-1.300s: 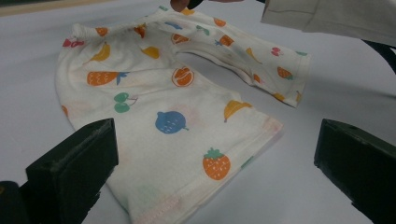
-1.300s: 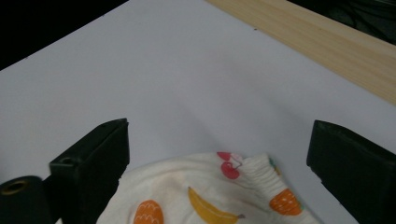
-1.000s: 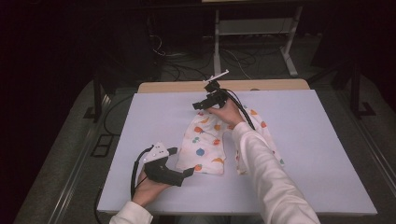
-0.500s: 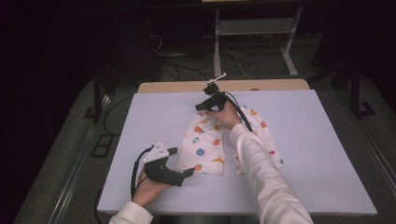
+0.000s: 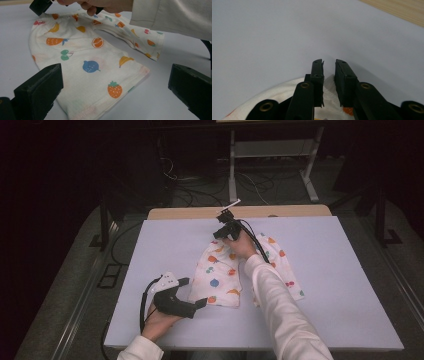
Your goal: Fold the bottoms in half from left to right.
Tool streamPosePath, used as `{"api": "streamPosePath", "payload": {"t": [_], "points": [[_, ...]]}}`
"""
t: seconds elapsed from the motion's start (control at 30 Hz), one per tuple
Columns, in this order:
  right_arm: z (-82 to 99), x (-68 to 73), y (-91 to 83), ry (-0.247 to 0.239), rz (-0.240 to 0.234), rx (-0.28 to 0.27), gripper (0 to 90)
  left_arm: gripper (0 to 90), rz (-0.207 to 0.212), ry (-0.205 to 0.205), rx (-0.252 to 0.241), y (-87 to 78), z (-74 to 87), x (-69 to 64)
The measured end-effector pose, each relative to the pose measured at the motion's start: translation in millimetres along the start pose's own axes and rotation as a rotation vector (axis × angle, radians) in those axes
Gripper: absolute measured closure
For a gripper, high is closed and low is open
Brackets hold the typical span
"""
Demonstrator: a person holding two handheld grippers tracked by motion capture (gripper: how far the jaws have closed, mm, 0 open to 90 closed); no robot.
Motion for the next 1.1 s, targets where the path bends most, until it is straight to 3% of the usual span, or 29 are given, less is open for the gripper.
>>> {"api": "streamPosePath", "payload": {"t": [0.3,0.47,0.7,0.83,1.1], "points": [[2.8,-1.1,3.8,0.029,0.026,0.04,86.5,0.0,-0.007,-0.006,0.017,3.0,0.9,2.0],[2.8,4.5,1.2,-0.006,0.053,0.049,88.4,0.0,-0.012,-0.027,0.034,2.6,0.1,5.6],[4.9,5.1,-4.5,0.007,0.033,0.024,88.6,0.0,-0.037,-0.038,0.065,-3.5,-9.3,11.4],[7.9,7.0,-9.6,-0.006,0.034,-0.005,88.6,0.0,-0.06,-0.068,0.1,-6.8,-13.6,21.2],[13.6,7.2,-18.1,-0.006,0.019,-0.051,88.6,0.1,-0.051,-0.167,0.14,-6.4,-12.6,36.0]]}}
Point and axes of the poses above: each handheld gripper's, and its own axes: y roughly forward along the jaws, z roughly out of its underside, x roughly to its left, the point moved 3 cm from there along y, roughly forward along the jaws, and after that the axes turned 13 degrees about x, right-handed, at the moved point
